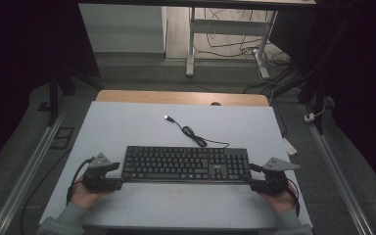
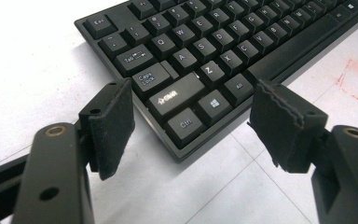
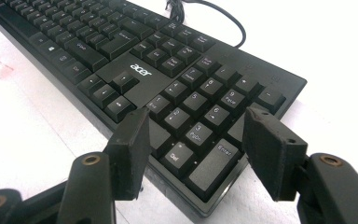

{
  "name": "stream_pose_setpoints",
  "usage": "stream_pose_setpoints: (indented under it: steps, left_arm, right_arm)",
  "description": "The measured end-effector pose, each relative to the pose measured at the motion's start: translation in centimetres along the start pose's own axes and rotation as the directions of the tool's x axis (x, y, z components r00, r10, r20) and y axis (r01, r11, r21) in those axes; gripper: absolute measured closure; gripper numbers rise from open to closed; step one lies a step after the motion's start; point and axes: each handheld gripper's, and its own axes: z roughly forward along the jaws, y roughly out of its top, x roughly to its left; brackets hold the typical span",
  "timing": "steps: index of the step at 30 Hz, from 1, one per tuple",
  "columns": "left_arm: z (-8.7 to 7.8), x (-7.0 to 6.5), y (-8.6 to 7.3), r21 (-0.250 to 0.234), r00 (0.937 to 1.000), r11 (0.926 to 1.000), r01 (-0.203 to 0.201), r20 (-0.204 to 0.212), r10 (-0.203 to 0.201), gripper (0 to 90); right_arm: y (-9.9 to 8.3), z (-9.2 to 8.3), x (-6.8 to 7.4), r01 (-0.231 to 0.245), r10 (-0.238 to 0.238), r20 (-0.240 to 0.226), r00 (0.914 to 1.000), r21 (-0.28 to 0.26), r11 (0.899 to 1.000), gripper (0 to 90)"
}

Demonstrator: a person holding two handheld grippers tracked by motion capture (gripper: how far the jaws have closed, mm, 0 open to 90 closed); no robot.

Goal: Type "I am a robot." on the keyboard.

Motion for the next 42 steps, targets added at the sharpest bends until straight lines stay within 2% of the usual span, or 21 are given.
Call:
stream_pose_setpoints:
  steps: [18,28,33,37,42]
  left_arm:
    - [-0.2,0.0,0.0,-0.006,1.0,1.0,0.002,-0.003,-0.002,30.6]
    - [-0.5,-0.1,0.6,-0.026,1.0,0.9997,0.001,-0.006,-0.001,30.6]
    - [-0.6,0.0,1.2,-0.034,0.9999,0.9994,0.01,-0.01,-0.01,30.8]
    - [-0.6,0.0,2.1,-0.051,0.9995,0.9982,0.031,0.01,-0.03,31.1]
    - [-0.4,0.3,2.9,-0.037,0.999,0.9983,0.044,-0.003,-0.044,32.0]
  right_arm:
    - [0.0,0.1,0.1,0.0,0.0,-0.007,1.0,-0.006,1.0,42.2]
    - [0.3,0.2,0.4,-0.001,0.001,-0.011,0.9999,-0.019,1.0,42.3]
    - [0.5,0.3,0.5,0.001,-0.002,-0.016,0.9999,-0.02,1.0,42.3]
    - [0.8,0.4,0.8,-0.004,0.003,-0.026,0.9996,-0.038,0.999,42.3]
    - [1.5,0.9,1.4,0.01,-0.012,-0.033,0.9994,-0.039,0.999,42.3]
